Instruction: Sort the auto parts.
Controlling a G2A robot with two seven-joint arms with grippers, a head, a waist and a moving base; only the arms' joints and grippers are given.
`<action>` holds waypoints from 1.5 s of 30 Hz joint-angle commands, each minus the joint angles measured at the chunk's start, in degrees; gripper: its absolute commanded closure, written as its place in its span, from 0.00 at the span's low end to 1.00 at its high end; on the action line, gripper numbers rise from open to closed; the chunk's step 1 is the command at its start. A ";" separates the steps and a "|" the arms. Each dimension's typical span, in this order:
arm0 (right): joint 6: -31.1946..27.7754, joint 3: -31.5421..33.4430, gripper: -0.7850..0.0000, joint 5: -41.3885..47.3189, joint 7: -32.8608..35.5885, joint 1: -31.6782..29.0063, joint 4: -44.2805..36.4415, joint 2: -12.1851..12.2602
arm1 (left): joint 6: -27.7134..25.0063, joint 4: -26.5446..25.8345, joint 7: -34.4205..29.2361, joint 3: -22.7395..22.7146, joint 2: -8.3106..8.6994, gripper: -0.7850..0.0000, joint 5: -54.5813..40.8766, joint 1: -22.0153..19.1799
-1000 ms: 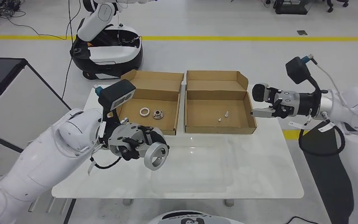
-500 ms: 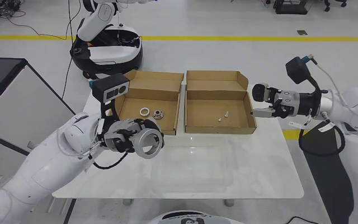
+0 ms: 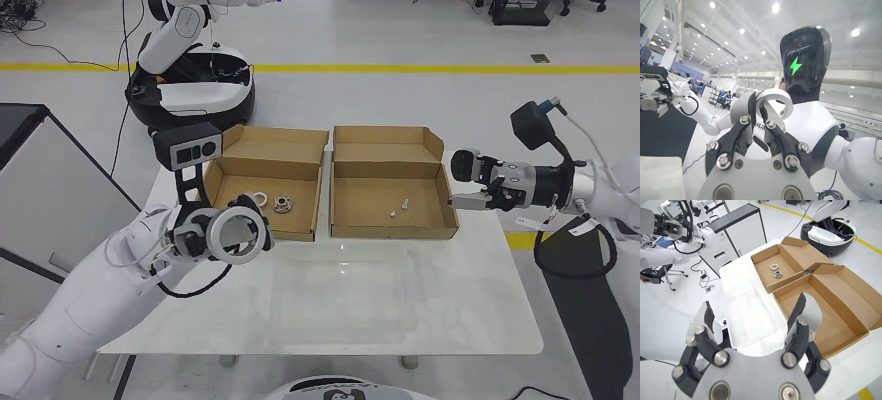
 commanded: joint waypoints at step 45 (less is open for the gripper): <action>0.00 0.00 0.00 0.00 0.00 0.00 0.00 0.00 | 9.88 -0.58 -9.82 -12.30 -7.15 1.00 -8.33 8.41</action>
